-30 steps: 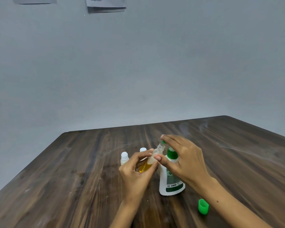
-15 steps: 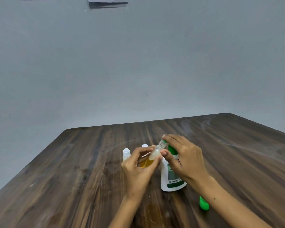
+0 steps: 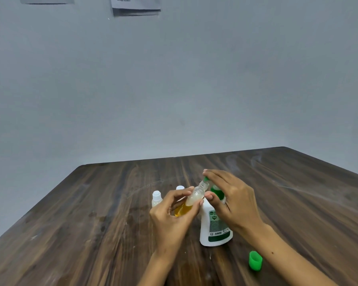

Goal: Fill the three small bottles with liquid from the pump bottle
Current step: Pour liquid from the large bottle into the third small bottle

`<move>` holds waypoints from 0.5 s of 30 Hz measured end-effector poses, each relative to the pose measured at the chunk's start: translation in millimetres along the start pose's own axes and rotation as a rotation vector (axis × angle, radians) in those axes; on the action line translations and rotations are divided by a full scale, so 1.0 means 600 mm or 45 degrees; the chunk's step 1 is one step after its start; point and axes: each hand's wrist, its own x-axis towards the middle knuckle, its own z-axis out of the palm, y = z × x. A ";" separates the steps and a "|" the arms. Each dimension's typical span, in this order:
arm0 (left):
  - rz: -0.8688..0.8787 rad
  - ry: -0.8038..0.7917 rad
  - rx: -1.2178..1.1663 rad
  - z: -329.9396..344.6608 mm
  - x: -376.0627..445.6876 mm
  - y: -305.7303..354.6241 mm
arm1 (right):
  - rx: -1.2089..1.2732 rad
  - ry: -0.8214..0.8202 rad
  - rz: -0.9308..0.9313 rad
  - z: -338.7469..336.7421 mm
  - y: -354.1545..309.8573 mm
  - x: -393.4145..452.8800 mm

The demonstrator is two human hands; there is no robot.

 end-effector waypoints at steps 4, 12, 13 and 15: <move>-0.012 -0.005 -0.010 0.000 0.001 -0.001 | -0.034 0.008 0.016 0.010 -0.003 -0.008; -0.014 0.004 -0.033 0.002 0.000 0.008 | -0.057 -0.002 0.002 -0.001 -0.004 0.002; -0.022 0.010 -0.035 0.001 0.000 0.008 | -0.059 0.001 0.010 0.002 -0.005 -0.001; -0.034 0.009 -0.033 0.000 0.000 0.004 | -0.061 0.009 0.037 0.010 -0.006 -0.010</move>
